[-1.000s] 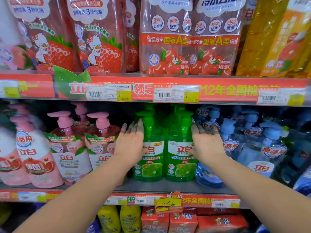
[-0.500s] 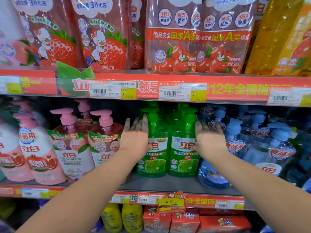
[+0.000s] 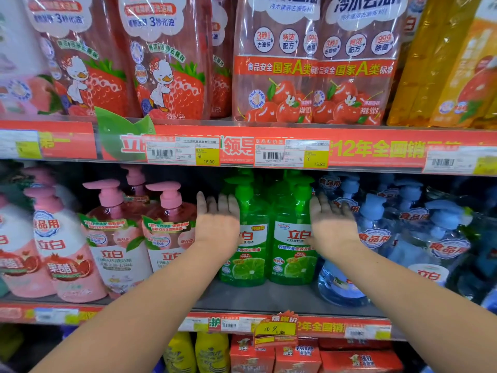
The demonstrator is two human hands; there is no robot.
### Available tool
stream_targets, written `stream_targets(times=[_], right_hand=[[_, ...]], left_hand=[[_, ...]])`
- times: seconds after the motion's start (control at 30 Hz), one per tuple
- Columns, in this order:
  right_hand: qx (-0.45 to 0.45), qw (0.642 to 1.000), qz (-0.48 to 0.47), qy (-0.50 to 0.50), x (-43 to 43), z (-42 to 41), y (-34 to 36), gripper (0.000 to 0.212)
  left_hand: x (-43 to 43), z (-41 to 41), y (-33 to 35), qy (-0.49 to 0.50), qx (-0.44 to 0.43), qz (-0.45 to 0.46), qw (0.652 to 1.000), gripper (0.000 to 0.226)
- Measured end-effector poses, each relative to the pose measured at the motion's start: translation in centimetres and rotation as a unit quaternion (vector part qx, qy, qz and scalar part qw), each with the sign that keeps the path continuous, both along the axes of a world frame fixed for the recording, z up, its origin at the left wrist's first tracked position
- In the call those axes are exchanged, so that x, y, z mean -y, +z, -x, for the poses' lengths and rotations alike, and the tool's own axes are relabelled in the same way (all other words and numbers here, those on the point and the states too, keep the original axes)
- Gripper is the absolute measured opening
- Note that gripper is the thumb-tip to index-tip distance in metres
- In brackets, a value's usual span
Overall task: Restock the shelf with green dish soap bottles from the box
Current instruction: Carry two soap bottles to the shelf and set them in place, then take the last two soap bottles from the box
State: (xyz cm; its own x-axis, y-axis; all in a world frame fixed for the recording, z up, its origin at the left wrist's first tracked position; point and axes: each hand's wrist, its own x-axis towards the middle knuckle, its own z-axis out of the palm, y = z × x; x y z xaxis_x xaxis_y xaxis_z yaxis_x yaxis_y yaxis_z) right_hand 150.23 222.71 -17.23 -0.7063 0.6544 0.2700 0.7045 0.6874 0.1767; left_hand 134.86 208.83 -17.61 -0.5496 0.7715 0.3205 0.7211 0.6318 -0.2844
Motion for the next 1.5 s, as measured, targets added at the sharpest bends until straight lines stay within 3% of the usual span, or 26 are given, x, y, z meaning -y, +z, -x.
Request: stream_targets(times=[0.23,0.37,0.57,0.7,0.9,1.27,1.5], right_hand=[[-0.084,0.994,0.063,0.021,0.6,-1.0,0.5,0.079],[-0.1,0.993,0.041,0.047,1.4,-1.7,1.3,0.067],[-0.088,0.987,-0.004,0.135,4.2,-2.3,1.3,0.055],[-0.021,0.977,0.055,0.203,7.0,-1.5,-0.4,0.062],[0.041,0.953,0.1,0.283,11.2,0.9,-3.2,0.063],[0.099,0.923,0.105,0.358,21.1,6.1,-4.9,0.058],[0.132,0.894,0.081,0.419,34.1,11.9,-5.4,0.053]], left_hand=[[0.5,0.8,0.4,-0.022,0.055,-0.061,0.996,0.076],[1.4,0.4,0.6,-0.053,0.054,-0.095,0.993,0.07],[3.6,-1.2,-0.4,-0.132,-0.004,-0.133,0.982,0.054],[6.5,-2.8,-1.5,-0.152,0.04,-0.103,0.982,0.055],[13.4,-3.7,-4.3,0.027,0.145,0.008,0.989,0.058],[27.4,-2.2,-8.4,0.19,0.201,-0.006,0.961,0.056],[42.4,-0.5,-9.8,0.284,0.221,-0.017,0.933,0.055]])
